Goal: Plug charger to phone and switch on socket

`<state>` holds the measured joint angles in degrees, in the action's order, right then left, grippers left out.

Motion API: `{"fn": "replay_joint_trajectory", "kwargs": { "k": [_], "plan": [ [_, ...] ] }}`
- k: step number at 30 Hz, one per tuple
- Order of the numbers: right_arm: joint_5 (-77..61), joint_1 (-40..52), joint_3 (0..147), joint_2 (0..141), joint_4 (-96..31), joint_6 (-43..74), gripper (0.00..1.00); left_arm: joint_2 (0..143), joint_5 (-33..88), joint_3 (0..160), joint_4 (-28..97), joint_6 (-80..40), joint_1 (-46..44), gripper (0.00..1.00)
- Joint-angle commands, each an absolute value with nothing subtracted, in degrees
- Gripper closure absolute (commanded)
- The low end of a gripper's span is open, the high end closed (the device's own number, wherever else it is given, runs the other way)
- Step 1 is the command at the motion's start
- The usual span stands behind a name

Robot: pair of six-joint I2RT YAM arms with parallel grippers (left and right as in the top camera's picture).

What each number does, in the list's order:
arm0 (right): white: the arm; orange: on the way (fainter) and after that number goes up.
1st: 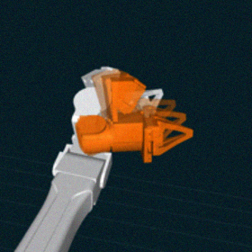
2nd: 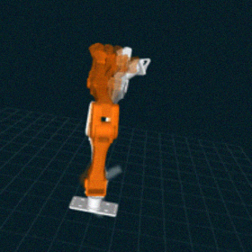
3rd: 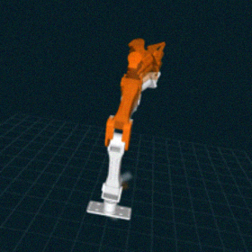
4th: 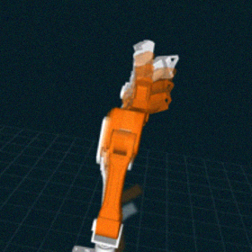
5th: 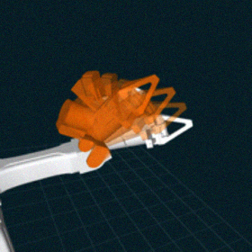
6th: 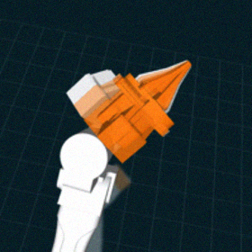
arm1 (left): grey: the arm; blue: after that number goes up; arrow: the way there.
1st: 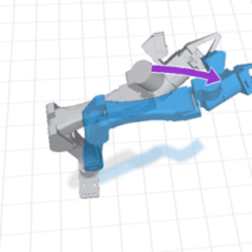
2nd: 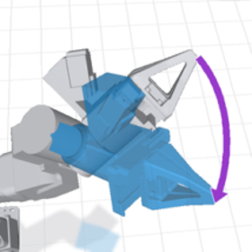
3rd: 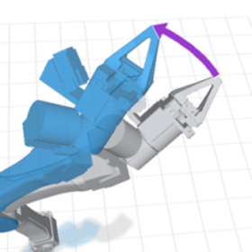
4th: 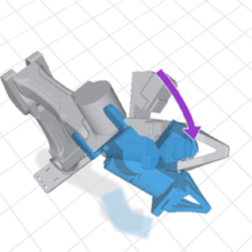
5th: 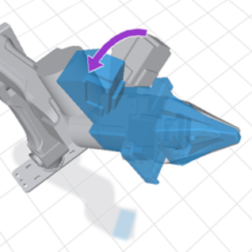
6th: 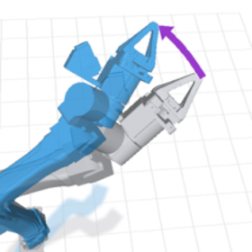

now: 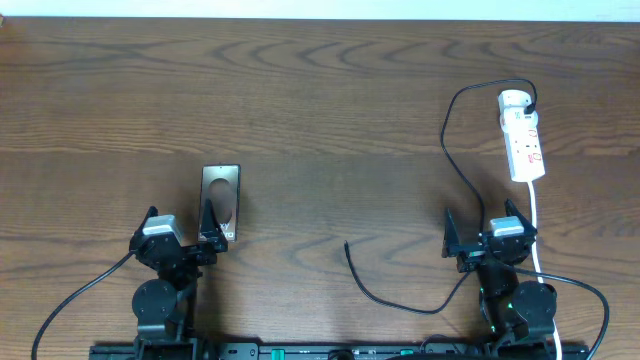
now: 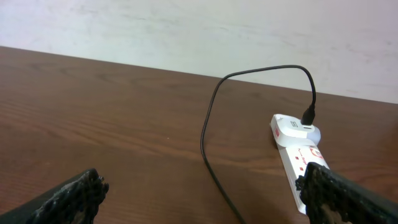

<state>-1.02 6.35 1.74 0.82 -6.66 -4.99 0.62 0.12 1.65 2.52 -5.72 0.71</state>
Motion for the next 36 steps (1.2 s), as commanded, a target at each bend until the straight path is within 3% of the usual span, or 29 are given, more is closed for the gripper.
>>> {"fn": "replay_joint_trajectory", "kwargs": {
  "k": [1, 17, 23, 29, 36],
  "plan": [
    [-0.3, 6.8, 1.5, 0.5, -6.7, -4.3, 0.01, 0.3, 0.0, 0.3, 4.2, -5.0, 1.0, 0.06],
    [-0.3, 6.8, 1.5, 0.5, -6.7, -4.3, 0.01, 0.3, 0.7, 0.3, 2.2, -5.0, 1.0, 0.06],
    [-0.3, 6.8, 1.5, 0.5, -6.7, -4.3, 0.01, 3.7, 0.9, 7.5, 2.0, -4.2, 1.0, 0.06],
    [-0.3, 6.8, 1.5, 0.5, -6.7, -4.3, 0.01, 23.4, 1.1, 25.2, 10.0, 1.5, 1.0, 0.06],
    [-0.3, 6.8, 1.5, 0.5, -6.7, -4.3, 0.01, 57.9, 9.2, 61.3, 37.1, 2.8, 1.0, 0.06]
  ]
}}
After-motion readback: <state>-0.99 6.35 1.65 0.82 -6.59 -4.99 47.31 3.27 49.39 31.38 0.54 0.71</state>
